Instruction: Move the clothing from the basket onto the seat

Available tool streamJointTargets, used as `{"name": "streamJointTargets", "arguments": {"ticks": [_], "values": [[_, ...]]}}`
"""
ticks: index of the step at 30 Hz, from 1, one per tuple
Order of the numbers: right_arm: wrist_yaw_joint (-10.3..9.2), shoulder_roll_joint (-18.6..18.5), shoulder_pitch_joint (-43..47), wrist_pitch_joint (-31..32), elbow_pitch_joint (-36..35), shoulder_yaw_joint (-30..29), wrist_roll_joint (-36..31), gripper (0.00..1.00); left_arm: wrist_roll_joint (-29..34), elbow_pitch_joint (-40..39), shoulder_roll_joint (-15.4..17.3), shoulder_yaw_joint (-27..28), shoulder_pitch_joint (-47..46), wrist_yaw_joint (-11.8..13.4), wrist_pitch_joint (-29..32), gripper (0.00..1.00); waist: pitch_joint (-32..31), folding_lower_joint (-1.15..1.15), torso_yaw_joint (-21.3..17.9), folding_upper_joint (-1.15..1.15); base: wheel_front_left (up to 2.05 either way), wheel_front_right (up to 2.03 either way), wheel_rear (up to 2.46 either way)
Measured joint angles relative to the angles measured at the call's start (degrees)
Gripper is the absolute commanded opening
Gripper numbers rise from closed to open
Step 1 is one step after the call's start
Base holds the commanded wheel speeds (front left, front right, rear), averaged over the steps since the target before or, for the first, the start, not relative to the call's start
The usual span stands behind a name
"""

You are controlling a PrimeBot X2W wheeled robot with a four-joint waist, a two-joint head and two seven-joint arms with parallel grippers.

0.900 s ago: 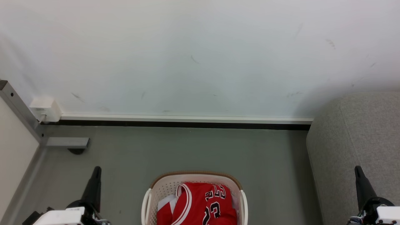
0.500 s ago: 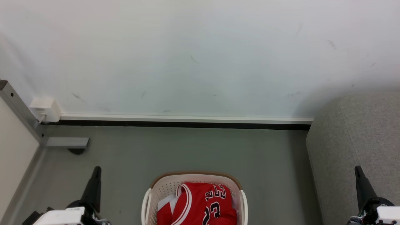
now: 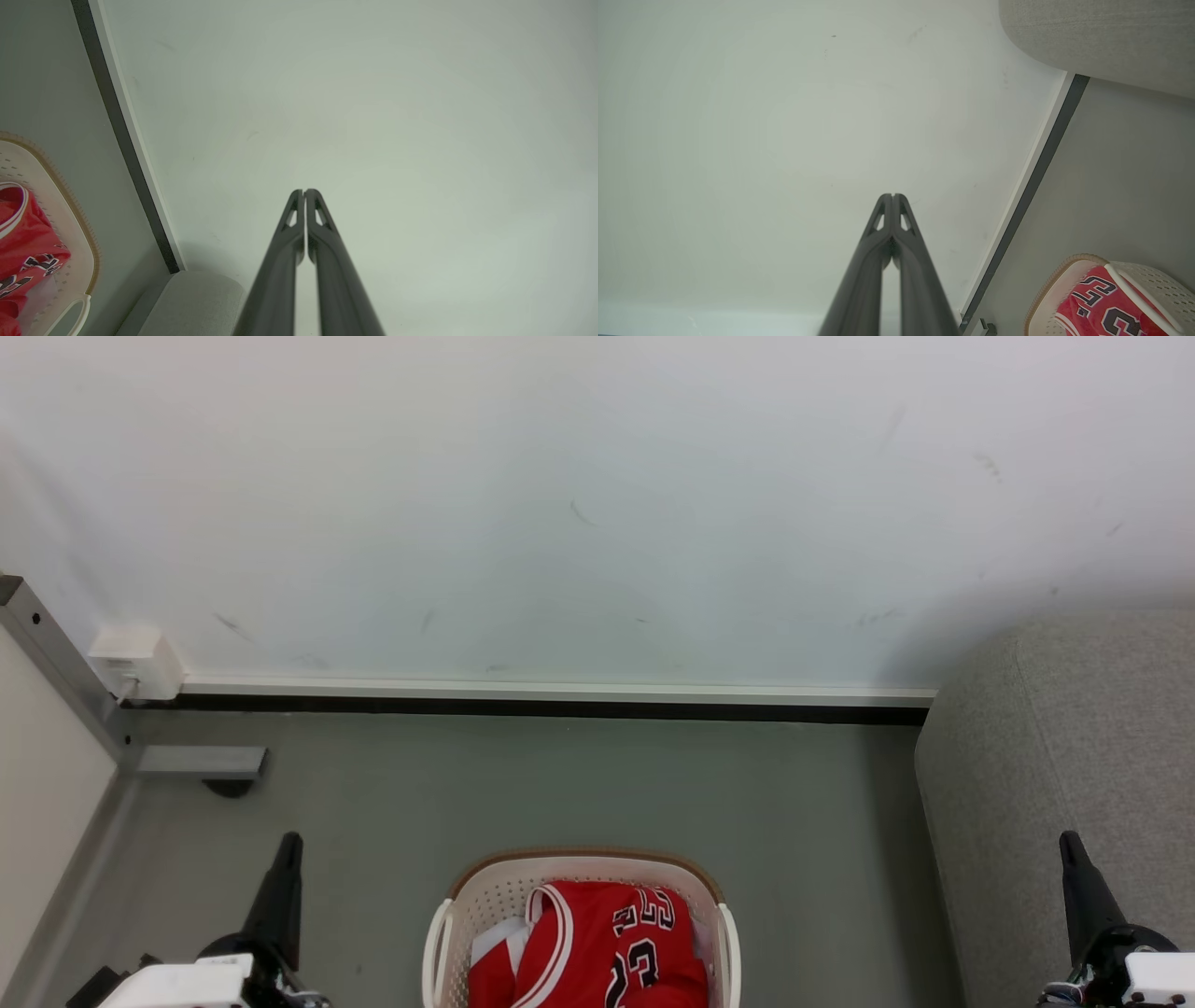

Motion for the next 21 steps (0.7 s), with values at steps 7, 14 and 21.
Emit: {"name": "streamJointTargets", "arguments": {"ticks": [7, 14, 21], "values": [[0.00, 0.00, 0.00, 0.00, 0.00, 0.00, 0.00, 0.00, 0.00, 0.00, 0.00, 0.00, 0.00, 0.01, 0.00, 0.00, 0.00, 0.00, 0.00, 0.00, 0.00, 0.00, 0.00], [0.00, 0.00, 0.00, 0.00, 0.00, 0.00, 0.00, 0.00, 0.00, 0.00, 0.00, 0.00, 0.00, 0.00, 0.00, 0.00, 0.00, 0.00, 0.00, 0.00, 0.00, 0.00, 0.00], [0.00, 0.00, 0.00, 0.00, 0.00, 0.00, 0.00, 0.00, 0.00, 0.00, 0.00, 0.00, 0.00, 0.00, 0.00, 0.00, 0.00, 0.00, 0.00, 0.00, 0.00, 0.00, 0.00]]}}
